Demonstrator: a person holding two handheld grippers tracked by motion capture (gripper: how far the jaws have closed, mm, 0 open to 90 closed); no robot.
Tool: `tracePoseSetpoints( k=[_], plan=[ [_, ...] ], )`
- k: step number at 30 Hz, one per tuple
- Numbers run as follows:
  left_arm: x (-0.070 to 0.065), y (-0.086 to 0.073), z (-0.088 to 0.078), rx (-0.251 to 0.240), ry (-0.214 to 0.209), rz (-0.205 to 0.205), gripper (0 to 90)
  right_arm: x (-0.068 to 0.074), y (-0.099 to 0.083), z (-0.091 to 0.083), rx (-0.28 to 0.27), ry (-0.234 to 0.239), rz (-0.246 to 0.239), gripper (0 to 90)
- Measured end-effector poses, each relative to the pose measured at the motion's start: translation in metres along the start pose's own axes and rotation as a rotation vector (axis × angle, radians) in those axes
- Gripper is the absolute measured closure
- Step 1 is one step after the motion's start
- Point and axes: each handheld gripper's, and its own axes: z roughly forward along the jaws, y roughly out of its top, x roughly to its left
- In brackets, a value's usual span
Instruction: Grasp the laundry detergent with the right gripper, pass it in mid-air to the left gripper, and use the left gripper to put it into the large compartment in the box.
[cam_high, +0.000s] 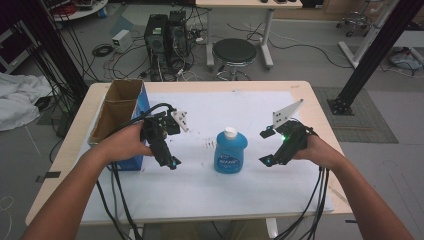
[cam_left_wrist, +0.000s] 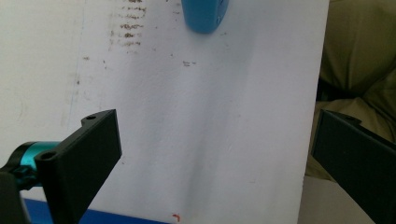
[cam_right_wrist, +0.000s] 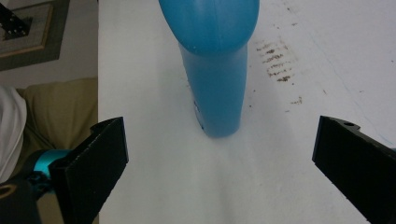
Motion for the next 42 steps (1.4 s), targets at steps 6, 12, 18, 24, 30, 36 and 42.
tracePoseSetpoints(
  k=[6, 12, 18, 24, 30, 36, 42],
  plan=[
    [0.000, 0.000, 0.002, 0.001, -0.002, -0.001, 1.6, 0.000, -0.001, 0.007, -0.033, 0.002, -0.010, 2.4],
    [0.000, 0.000, 0.003, 0.004, -0.003, -0.005, 1.6, -0.001, -0.004, 0.013, -0.046, 0.006, -0.010, 2.4],
    [0.000, -0.002, 0.004, 0.002, -0.002, -0.009, 1.6, -0.003, -0.005, 0.021, -0.077, 0.020, -0.011, 2.4],
    [0.000, -0.004, 0.004, -0.001, -0.003, -0.013, 1.6, -0.004, -0.004, 0.028, -0.096, 0.028, -0.008, 2.4],
    [0.000, -0.004, 0.005, 0.000, -0.005, -0.012, 1.6, -0.004, -0.001, 0.035, -0.105, 0.032, -0.012, 2.4],
    [0.000, -0.005, 0.006, -0.004, -0.005, -0.013, 1.6, -0.004, 0.001, 0.043, -0.106, 0.033, -0.012, 2.4],
    [0.001, -0.006, 0.006, -0.002, -0.005, -0.015, 1.6, -0.004, 0.004, 0.049, -0.111, 0.045, -0.015, 2.4]
  ],
)
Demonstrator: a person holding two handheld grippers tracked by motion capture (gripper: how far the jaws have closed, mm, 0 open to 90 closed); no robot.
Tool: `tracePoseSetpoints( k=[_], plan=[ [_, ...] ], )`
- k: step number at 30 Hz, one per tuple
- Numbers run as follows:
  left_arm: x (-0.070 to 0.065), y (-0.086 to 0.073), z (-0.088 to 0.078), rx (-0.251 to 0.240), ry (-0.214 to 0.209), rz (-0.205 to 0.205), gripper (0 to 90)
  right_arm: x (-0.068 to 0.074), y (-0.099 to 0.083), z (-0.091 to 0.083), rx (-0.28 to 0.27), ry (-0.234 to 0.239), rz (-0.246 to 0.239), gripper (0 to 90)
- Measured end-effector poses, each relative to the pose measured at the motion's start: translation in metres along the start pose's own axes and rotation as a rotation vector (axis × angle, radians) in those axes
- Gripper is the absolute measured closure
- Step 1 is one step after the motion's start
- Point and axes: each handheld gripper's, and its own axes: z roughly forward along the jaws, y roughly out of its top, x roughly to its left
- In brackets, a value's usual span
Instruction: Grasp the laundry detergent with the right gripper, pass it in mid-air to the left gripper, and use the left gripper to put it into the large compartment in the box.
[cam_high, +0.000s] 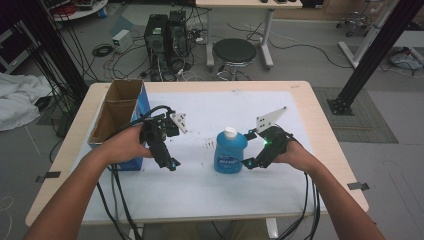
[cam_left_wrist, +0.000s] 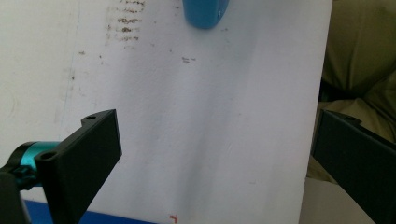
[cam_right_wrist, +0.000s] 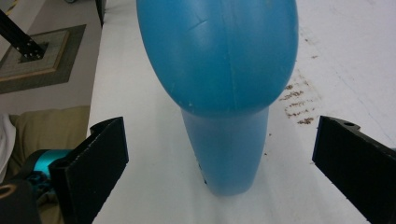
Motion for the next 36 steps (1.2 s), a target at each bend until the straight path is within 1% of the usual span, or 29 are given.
tracePoseSetpoints(
  k=[9, 24, 33, 36],
  plan=[
    [0.000, -0.002, 0.001, -0.004, -0.001, -0.004, 1.6, 0.000, 0.001, 0.007, -0.015, -0.004, -0.008, 2.4],
    [0.000, -0.003, 0.003, 0.000, -0.001, -0.008, 1.6, -0.003, -0.001, 0.018, -0.049, 0.007, -0.005, 2.4],
    [-0.001, -0.003, 0.003, -0.002, 0.003, -0.008, 1.6, -0.002, -0.002, 0.027, -0.062, 0.013, -0.015, 2.5],
    [0.000, -0.003, 0.003, -0.001, 0.003, -0.008, 1.6, -0.002, -0.003, 0.028, -0.077, 0.010, -0.007, 2.5]
  ],
)
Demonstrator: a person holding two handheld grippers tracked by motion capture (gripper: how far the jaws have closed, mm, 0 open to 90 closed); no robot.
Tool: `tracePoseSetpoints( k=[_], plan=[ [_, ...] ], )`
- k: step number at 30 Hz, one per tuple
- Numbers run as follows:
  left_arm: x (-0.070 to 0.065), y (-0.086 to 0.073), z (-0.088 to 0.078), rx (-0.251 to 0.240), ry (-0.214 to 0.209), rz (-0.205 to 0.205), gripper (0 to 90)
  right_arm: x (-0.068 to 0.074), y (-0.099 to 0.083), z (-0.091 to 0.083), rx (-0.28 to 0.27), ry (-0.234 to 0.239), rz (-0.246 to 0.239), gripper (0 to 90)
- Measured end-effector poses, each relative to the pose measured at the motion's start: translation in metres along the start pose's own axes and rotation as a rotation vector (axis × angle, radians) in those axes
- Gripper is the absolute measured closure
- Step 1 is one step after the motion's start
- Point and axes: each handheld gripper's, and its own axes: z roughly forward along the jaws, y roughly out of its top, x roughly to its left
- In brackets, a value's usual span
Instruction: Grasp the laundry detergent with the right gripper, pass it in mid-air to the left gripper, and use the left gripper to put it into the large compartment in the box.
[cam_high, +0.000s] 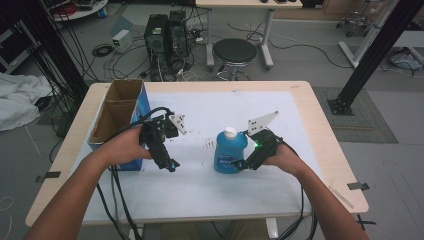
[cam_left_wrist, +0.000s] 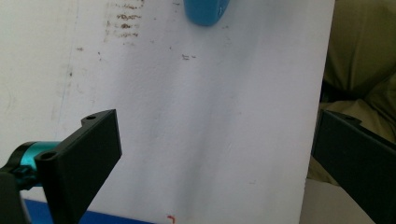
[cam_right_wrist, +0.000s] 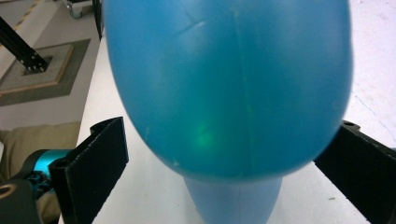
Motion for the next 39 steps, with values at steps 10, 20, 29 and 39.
tracePoseSetpoints(
  k=[10, 20, 29, 39],
  plan=[
    [0.000, -0.001, 0.000, -0.002, 0.001, -0.006, 1.6, -0.001, -0.005, 0.005, -0.048, -0.006, 0.005, 2.5],
    [0.000, 0.000, 0.001, -0.002, 0.001, -0.004, 1.7, 0.000, -0.006, 0.009, -0.069, -0.005, 0.004, 4.2],
    [0.000, -0.001, 0.002, -0.002, 0.000, -0.006, 1.6, -0.002, -0.011, 0.010, -0.088, -0.002, -0.001, 11.2],
    [0.000, -0.001, 0.003, 0.001, 0.000, -0.007, 1.6, -0.002, -0.013, 0.012, -0.105, 0.007, -0.003, 17.8]
  ],
)
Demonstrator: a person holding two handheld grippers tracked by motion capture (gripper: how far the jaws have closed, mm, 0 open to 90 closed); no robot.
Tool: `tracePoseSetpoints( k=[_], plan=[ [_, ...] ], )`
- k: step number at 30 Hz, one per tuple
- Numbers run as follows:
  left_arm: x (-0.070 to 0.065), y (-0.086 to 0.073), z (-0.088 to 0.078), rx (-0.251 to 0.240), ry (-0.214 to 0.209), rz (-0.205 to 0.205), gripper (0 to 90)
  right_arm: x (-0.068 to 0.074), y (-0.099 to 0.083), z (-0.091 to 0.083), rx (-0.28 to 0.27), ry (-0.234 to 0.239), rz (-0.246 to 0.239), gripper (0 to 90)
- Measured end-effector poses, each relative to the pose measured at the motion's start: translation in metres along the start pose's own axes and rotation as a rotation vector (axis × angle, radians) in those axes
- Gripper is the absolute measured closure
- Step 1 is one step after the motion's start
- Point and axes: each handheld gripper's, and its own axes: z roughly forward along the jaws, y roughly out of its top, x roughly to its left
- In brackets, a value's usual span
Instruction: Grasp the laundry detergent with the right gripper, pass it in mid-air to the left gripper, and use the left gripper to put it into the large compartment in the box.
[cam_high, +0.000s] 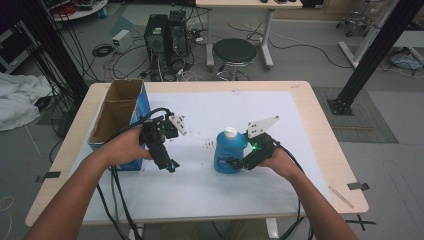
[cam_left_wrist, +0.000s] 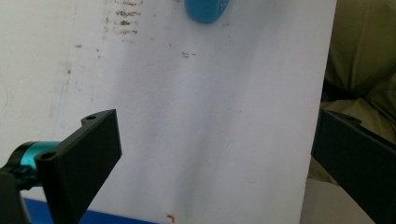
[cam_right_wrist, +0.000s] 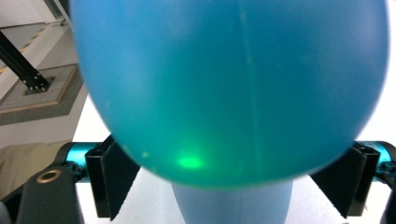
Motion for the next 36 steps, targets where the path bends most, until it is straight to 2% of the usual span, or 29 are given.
tracePoseSetpoints(
  k=[3, 9, 17, 26, 36],
  plan=[
    [0.0000, 0.0003, 0.0002, -0.001, 0.001, -0.001, 1.6, 0.0000, -0.0002, -0.0008, -0.005, 0.006, -0.007, 23.4],
    [-0.0001, 0.0010, 0.0005, 0.000, 0.000, 0.000, 1.6, 0.0001, -0.0003, 0.0005, -0.012, 0.006, -0.009, 24.7],
    [0.0001, 0.0006, 0.0003, 0.002, 0.000, 0.000, 1.6, 0.0000, -0.0009, 0.0009, -0.015, 0.006, -0.017, 31.4],
    [-0.0005, 0.0010, 0.0004, 0.003, 0.002, 0.000, 1.6, -0.0007, -0.0014, 0.0020, -0.024, 0.000, -0.023, 33.5],
    [-0.0002, 0.0012, 0.0010, 0.006, 0.001, 0.002, 1.6, -0.0002, -0.0018, 0.0024, -0.032, 0.000, -0.042, 41.7]
  ],
)
